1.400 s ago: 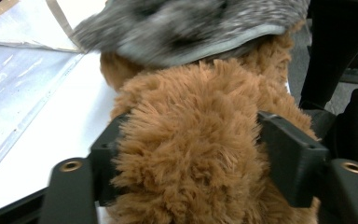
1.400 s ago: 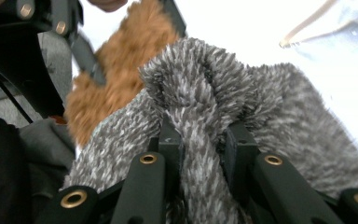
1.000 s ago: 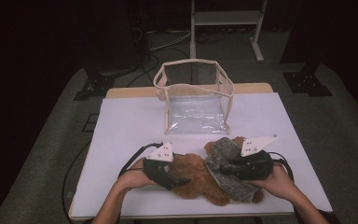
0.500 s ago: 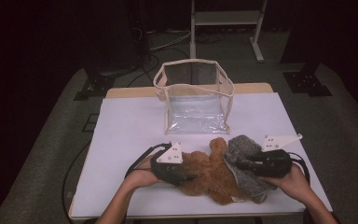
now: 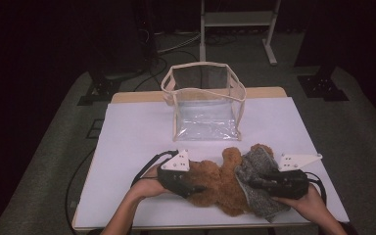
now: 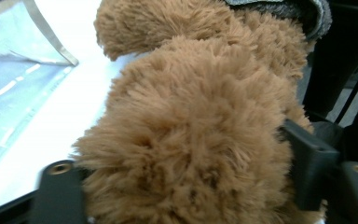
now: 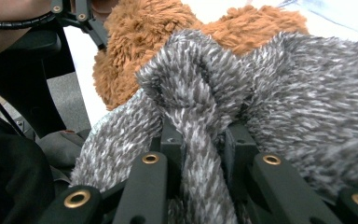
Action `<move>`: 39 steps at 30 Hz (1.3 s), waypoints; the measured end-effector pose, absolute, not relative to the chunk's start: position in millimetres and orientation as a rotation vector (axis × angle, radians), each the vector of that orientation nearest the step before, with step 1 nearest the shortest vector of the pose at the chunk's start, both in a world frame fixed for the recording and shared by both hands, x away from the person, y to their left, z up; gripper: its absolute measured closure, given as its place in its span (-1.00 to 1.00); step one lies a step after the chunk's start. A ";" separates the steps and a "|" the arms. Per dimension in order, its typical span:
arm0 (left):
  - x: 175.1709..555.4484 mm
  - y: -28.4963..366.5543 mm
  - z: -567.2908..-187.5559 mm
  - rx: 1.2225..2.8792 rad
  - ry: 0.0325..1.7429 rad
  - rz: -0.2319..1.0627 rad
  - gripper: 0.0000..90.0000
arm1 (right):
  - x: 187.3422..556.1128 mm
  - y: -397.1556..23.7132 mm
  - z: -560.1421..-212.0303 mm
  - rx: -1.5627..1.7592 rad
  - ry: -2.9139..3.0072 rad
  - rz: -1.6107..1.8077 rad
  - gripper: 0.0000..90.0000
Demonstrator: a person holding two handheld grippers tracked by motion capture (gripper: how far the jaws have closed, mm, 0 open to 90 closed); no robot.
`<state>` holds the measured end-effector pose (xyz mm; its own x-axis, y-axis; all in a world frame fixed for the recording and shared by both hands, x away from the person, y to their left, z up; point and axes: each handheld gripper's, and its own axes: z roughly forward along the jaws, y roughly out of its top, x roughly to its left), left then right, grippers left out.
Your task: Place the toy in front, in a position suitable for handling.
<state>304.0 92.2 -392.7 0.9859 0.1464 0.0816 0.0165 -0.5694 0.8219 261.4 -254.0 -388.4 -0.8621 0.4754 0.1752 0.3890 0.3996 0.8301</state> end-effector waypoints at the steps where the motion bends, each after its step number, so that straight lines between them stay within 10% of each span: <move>1: 303.5 92.8 -391.8 2.179 0.104 0.185 -0.27 | 262.4 -253.0 -386.6 0.789 2.557 1.467 0.63; 21: 296.9 101.0 -397.3 2.156 0.071 0.211 -0.29 | 331.6 -137.6 -348.0 0.519 2.830 1.382 0.62; 39: 293.1 101.1 -396.2 2.177 0.046 0.244 -0.31 | 332.8 -183.0 -340.3 0.611 2.752 1.241 0.61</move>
